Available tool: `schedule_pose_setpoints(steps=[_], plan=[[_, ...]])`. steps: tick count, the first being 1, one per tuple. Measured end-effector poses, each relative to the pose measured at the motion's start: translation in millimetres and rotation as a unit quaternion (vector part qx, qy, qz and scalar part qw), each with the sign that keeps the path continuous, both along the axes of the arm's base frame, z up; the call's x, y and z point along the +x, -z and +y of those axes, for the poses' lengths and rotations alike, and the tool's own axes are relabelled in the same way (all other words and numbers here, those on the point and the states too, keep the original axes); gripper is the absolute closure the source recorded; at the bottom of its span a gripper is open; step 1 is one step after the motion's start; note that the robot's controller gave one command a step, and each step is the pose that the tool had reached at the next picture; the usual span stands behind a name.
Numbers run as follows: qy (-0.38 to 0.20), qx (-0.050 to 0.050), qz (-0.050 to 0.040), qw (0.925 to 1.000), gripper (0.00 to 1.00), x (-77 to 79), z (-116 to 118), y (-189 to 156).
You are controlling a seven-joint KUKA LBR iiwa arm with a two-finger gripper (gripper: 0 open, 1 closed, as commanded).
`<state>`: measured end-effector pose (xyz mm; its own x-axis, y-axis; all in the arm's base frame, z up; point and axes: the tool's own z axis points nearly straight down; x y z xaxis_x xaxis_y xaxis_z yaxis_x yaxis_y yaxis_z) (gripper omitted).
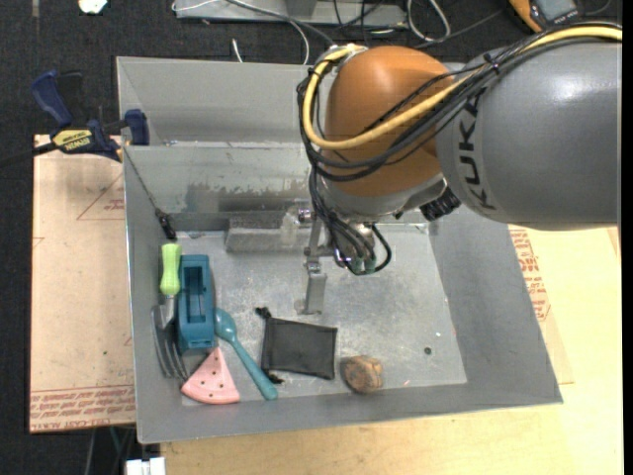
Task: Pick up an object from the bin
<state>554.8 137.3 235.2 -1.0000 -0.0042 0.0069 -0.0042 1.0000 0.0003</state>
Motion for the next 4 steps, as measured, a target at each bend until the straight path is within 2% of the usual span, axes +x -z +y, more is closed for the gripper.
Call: schedule_pose_setpoints(steps=[1, 2, 3, 4], plan=[[0.002, 0.001, -0.0038, 1.0000, 0.00, 1.5, -1, -5], [-0.044, 0.002, -0.0062, 0.9990, 0.00, -16.0, -23, 9], [-0.056, 0.001, -0.0039, 0.9984, 0.00, -35.0, -55, 31], [0.087, 0.000, -0.0036, 0.9962, 0.00, -42.9, -74, 58]])
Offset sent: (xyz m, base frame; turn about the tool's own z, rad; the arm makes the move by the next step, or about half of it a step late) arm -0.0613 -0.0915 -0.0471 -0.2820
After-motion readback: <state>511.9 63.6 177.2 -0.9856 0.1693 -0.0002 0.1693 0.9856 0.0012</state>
